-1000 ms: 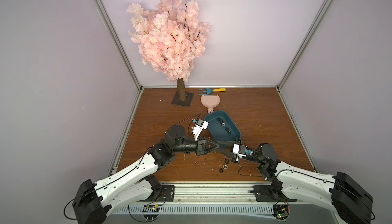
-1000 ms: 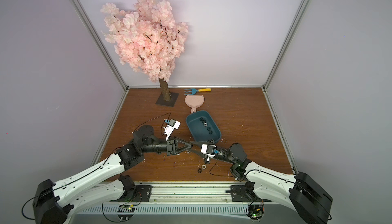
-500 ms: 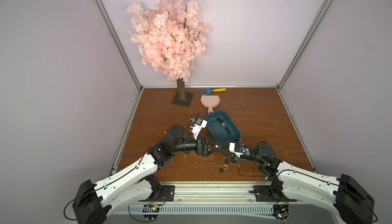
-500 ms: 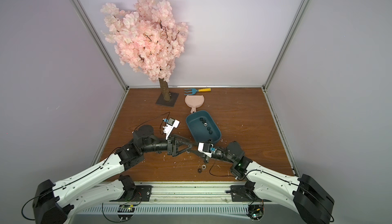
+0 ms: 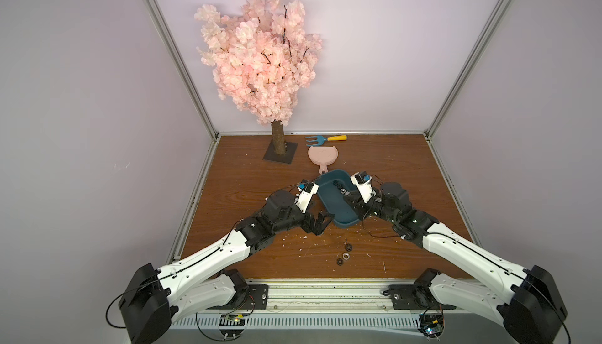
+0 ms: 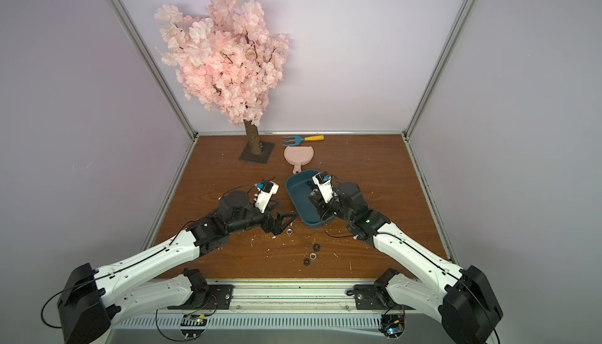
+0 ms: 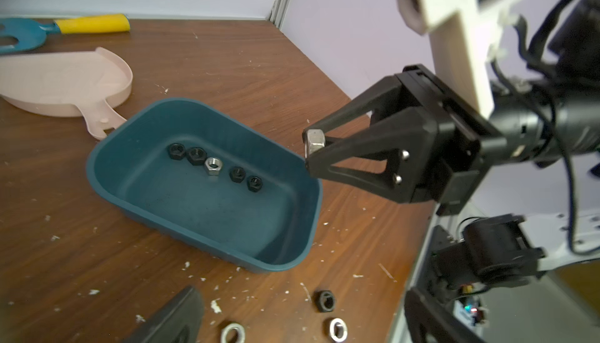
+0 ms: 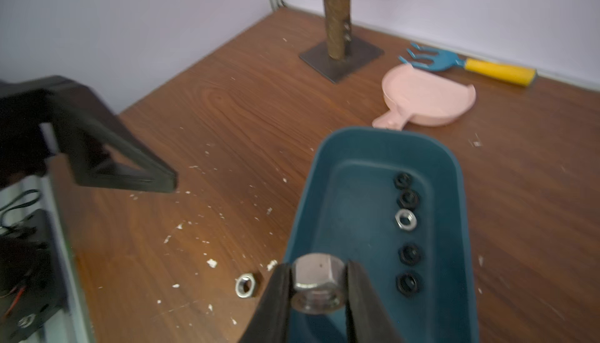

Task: Put the nuts on the desktop into the storage box
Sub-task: Pick up the nut from the center of the board, then place the nut in the storage box.

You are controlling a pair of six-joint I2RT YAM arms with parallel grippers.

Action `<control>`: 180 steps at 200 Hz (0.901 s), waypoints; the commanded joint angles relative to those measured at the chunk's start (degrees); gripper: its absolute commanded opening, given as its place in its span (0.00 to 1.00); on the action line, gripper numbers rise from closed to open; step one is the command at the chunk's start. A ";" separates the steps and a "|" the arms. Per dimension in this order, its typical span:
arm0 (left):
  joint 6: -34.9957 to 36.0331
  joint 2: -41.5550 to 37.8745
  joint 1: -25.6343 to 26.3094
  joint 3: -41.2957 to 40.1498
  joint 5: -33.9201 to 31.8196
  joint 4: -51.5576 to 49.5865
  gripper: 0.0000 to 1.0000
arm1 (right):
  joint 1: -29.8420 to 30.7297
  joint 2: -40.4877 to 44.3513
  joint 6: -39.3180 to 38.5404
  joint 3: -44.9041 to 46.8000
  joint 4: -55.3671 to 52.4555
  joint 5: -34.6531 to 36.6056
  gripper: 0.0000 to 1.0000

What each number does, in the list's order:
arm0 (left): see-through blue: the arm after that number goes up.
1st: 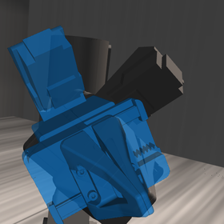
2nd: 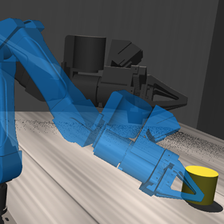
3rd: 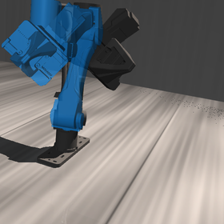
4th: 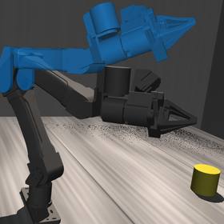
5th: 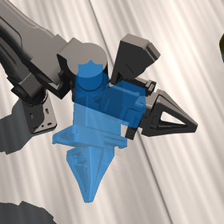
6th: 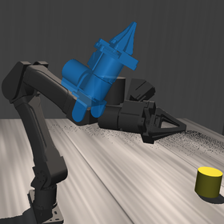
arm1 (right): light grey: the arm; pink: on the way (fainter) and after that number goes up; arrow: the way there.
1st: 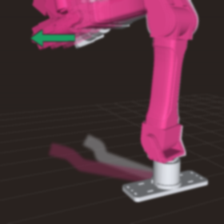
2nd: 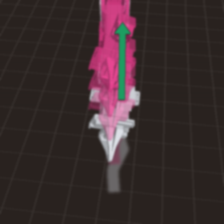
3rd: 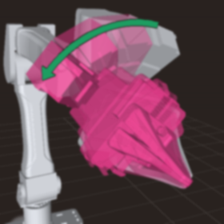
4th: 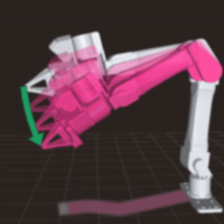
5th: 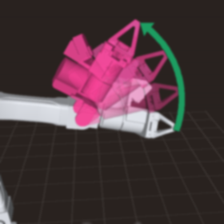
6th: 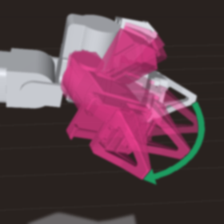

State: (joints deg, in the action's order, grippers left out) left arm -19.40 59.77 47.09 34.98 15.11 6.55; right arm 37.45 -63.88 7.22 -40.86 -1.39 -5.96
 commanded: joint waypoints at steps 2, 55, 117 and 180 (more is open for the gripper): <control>10.86 -0.24 1.64 -3.43 -2.12 9.90 1.00 | -1.38 -3.07 2.16 -4.25 -10.47 4.12 0.00; 23.32 2.22 1.65 -6.59 -2.27 13.48 1.00 | -2.84 -12.26 2.42 -9.51 -18.62 7.47 0.00; 32.92 13.44 2.24 -1.05 -3.78 7.16 1.00 | -2.82 -23.90 -2.10 -18.25 -27.65 11.24 0.00; 35.30 17.66 2.36 -0.97 -0.82 10.29 1.00 | -2.87 -34.70 -3.80 -24.91 -37.00 12.72 0.02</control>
State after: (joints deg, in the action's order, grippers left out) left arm 13.56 76.36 48.80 32.84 12.62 16.10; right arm 34.68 -97.78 4.60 -63.22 -32.16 4.73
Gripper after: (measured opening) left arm 0.998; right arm 0.269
